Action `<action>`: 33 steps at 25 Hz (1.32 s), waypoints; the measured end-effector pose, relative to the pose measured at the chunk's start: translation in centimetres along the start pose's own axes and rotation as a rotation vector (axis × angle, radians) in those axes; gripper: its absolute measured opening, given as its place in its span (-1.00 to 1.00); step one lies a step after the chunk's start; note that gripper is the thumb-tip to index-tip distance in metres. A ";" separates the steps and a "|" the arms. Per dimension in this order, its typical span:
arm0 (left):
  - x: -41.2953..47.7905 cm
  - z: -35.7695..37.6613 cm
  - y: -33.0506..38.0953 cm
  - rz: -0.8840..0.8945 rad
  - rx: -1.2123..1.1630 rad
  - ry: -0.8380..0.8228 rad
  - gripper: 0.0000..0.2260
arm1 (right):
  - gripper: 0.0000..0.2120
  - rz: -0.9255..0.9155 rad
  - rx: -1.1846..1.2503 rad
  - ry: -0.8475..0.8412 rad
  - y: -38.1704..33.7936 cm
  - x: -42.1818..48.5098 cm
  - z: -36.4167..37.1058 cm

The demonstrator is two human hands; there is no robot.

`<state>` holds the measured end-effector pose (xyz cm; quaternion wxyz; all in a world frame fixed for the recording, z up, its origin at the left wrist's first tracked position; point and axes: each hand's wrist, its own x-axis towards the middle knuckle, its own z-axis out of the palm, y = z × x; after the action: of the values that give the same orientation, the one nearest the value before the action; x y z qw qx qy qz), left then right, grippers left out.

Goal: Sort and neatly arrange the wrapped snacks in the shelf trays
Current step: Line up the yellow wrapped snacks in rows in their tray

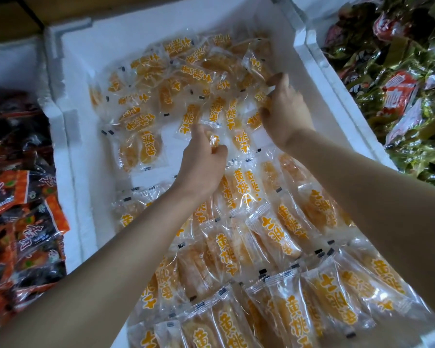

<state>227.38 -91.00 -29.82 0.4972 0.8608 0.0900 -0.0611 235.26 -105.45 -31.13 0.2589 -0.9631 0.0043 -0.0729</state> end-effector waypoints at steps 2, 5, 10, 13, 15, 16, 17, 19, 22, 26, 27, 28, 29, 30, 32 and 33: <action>0.0 -0.2 0.0 -0.053 -0.051 0.018 -0.85 | -0.62 -0.046 0.146 0.034 -0.2 -1.4 -1.5; -0.2 -0.3 -0.4 -0.091 -0.049 0.006 -0.85 | -0.66 -0.077 0.340 -0.002 0.2 -5.7 -3.1; -1.2 0.5 -0.7 -0.044 -0.033 0.006 -0.77 | -0.81 -0.065 0.011 -0.277 0.7 -9.3 -1.8; -1.7 0.5 -0.6 -0.007 -0.119 0.074 -0.79 | -0.84 -0.082 0.034 -0.294 0.8 -8.7 -1.3; -2.0 0.2 -0.2 0.043 -0.145 0.119 -0.84 | -0.81 -0.143 0.039 -0.258 0.9 -8.6 -1.6; -2.0 0.1 0.0 0.062 -0.162 0.145 -0.86 | -0.79 -0.172 0.095 -0.223 0.8 -8.7 -1.8; -2.1 0.1 0.4 0.076 -0.207 0.156 -0.87 | -0.76 -0.180 0.212 -0.193 0.6 -9.0 -2.2; -2.3 0.6 1.3 0.085 -0.327 0.119 -0.87 | -0.64 -0.162 0.458 -0.190 0.0 -9.8 -3.2; -2.7 2.2 2.1 0.090 -0.357 0.065 -0.87 | -0.46 -0.235 0.425 -0.187 0.8 -10.8 -4.3; -2.5 5.1 3.3 0.091 -0.411 0.090 -0.78 | -0.33 -0.257 0.271 -0.117 2.5 -11.4 -5.2; -2.2 5.8 3.8 0.097 -0.423 0.097 -0.76 | -0.36 -0.266 0.266 -0.083 2.8 -11.4 -5.4; -1.9 6.4 4.2 0.112 -0.403 0.100 -0.76 | -0.42 -0.269 0.248 -0.042 3.1 -11.1 -5.6; -1.6 6.8 4.4 0.136 -0.341 0.088 -0.77 | -0.47 -0.259 0.221 -0.003 3.5 -10.7 -5.7; -1.4 6.9 4.2 0.181 -0.225 0.064 -0.77 | -0.51 -0.247 0.187 0.025 3.9 -10.1 -5.8; -1.0 6.4 2.7 0.351 0.142 0.028 -0.65 | -0.50 -0.222 0.067 0.021 4.8 -8.9 -5.7; -1.0 6.1 1.9 0.425 0.333 0.019 -0.61 | -0.48 -0.202 -0.034 -0.014 5.3 -8.5 -5.5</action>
<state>226.68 -97.25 -31.06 0.3498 0.9307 -0.0994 0.0387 226.24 -112.43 -30.26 0.2340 -0.9634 -0.0933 -0.0919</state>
